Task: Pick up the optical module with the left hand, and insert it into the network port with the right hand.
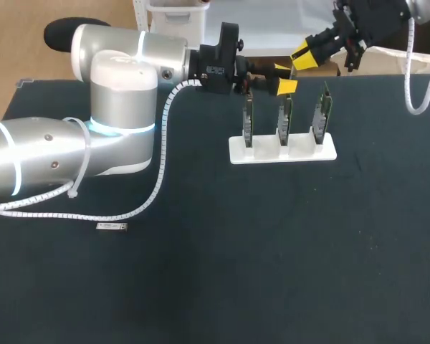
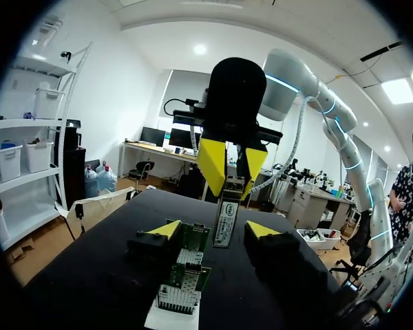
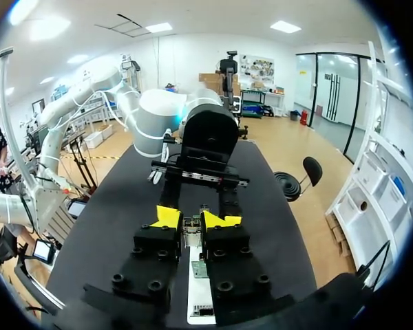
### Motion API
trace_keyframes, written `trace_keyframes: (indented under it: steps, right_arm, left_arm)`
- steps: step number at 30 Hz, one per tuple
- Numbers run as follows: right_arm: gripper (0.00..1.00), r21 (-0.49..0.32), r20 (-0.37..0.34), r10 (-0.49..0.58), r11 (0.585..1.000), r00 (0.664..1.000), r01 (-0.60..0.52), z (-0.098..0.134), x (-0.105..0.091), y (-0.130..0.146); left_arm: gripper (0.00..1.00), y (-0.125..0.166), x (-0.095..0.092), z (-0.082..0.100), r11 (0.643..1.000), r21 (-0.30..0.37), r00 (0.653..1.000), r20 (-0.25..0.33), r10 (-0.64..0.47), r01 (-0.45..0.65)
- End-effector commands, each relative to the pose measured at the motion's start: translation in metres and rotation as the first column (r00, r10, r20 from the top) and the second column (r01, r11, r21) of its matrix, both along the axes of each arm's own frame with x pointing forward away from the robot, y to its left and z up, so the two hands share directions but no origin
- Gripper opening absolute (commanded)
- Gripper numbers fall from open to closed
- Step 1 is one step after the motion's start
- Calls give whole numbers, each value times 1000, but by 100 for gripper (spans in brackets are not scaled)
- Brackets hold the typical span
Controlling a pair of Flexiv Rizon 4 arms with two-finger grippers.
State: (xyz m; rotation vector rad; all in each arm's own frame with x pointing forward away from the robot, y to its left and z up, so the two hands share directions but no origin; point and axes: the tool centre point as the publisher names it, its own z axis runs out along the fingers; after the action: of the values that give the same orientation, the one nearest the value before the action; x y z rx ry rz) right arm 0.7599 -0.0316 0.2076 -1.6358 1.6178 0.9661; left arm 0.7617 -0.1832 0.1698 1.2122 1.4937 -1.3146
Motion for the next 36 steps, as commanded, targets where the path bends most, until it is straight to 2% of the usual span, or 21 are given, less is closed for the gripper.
trace_keyframes:
  steps: [1, 11, 13, 17, 21, 23, 28, 36]
  right_arm:
    - [0, 2, 8, -8, 1000, 1000, 8, 0, -5, -1]
    - [0, 1, 11, -5, 1000, 1000, 5, 0, -5, -1]
    - [0, 0, 11, -3, 1000, 1000, 3, 1, -5, -1]
    - [0, -2, 12, 0, 1000, 1000, 1, 1, -5, -1]
    - [0, -3, 13, 1, 1000, 1000, -1, 1, -5, 0]
    - [0, -4, 13, 1, 1000, 1000, -1, 1, -5, 0]
    - [0, -7, 9, 2, 1000, 1000, -2, 0, -5, -1]
    - [0, -11, 11, 6, 1000, 1000, -5, 0, -5, -1]
  left_arm:
    - [100, -1, 1, 0, 1000, 3, 1000, -1, 0, 0]
    - [100, -1, 1, 0, 1000, 3, 1000, -1, 0, 0]
    - [100, 0, 0, 5, 1000, -11, 999, 39, -9, 9]
    - [100, 1, 1, 9, 999, 45, 997, 72, -27, 23]
    - [100, 7, -1, 13, 988, 151, 992, 118, -52, 34]
    - [100, 12, -2, 16, 979, 203, 987, 157, -33, 0]
    - [100, 23, -4, 15, 968, 248, 990, 137, 9, -43]
    - [100, 30, -7, 5, 957, 283, 996, 85, 38, -61]
